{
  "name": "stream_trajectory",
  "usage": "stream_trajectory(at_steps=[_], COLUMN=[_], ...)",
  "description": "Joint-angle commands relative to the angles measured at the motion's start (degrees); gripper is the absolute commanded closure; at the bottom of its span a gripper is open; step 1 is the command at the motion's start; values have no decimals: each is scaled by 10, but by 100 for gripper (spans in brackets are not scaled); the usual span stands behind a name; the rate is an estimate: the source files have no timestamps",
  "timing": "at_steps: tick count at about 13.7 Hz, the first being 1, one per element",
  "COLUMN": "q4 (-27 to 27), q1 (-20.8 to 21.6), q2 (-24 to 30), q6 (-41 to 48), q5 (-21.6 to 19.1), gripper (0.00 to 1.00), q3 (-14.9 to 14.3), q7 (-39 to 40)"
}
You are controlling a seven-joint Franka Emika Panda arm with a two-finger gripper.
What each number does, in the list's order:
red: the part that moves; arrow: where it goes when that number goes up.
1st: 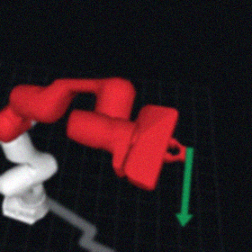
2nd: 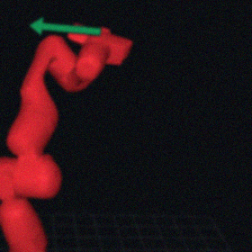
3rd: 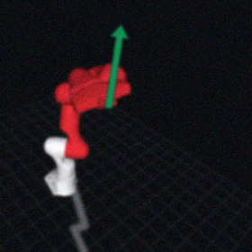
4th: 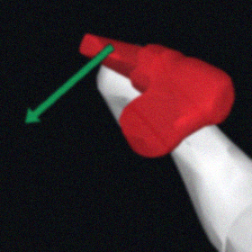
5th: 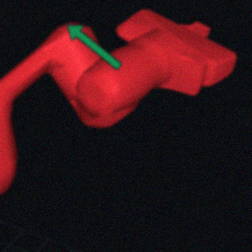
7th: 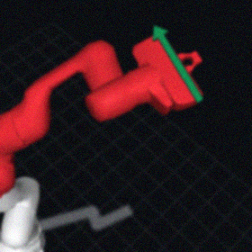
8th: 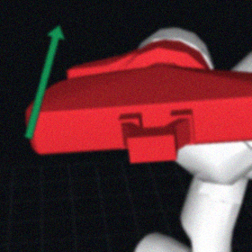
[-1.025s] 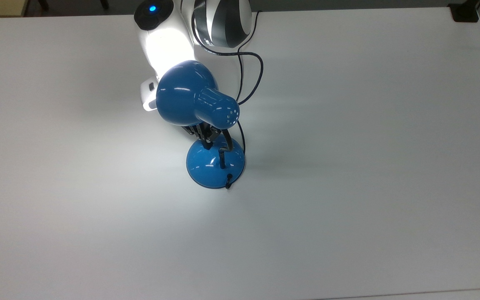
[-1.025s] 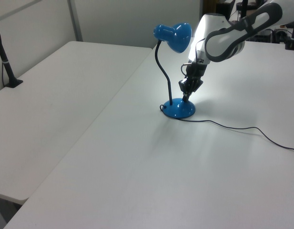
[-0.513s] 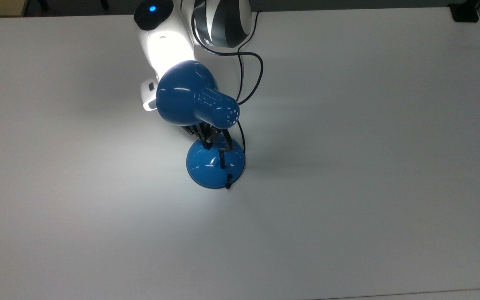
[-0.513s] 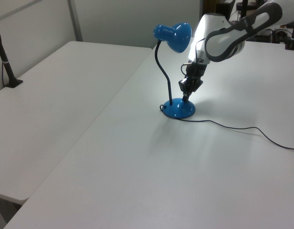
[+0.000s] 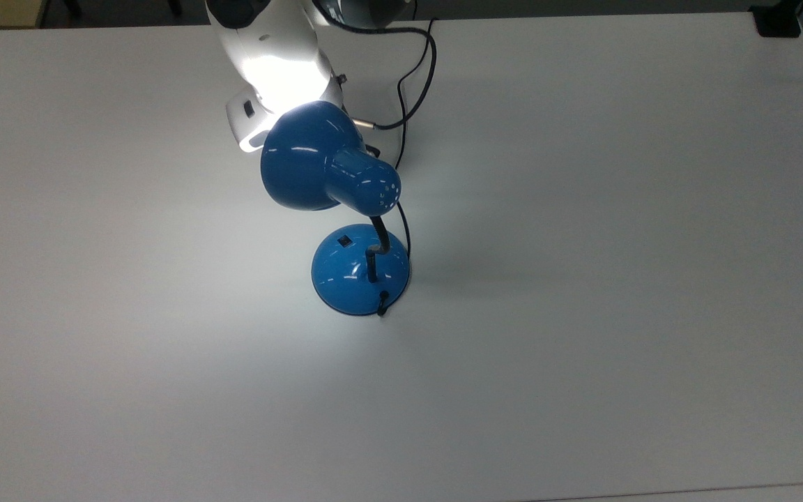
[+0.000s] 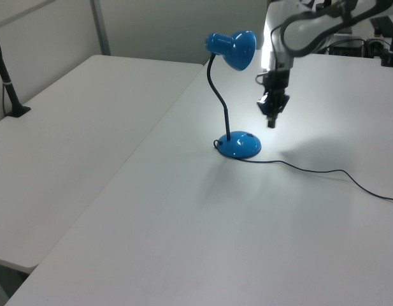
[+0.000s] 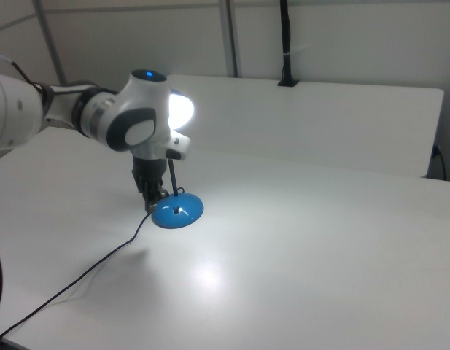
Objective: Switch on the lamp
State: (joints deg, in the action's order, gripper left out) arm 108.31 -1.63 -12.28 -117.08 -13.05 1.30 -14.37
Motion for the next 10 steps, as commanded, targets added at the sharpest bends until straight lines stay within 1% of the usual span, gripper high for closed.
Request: stream_trajectory(at_steps=[1, 2, 3, 4, 5, 6, 9, 10], q4=[-13, -15, -19, -31, -58, -92, -153, -153], q1=[-5, -7, -11, -12, -12, -12, -10, -10], q2=[72, 99, 124, 140, 149, 149, 140, 140], q6=[155, 194, 217, 227, 248, 255, 252, 247], q5=[41, 54, 57, 57, 57, 58, 83, 92], gripper=[100, 92, 70, 39, 17, 0, 0, 0], q3=[-2, -2, -2, -2, -2, -2, -2, -2], q7=[30, 44, 70, 89, 114, 137, 141, 145])
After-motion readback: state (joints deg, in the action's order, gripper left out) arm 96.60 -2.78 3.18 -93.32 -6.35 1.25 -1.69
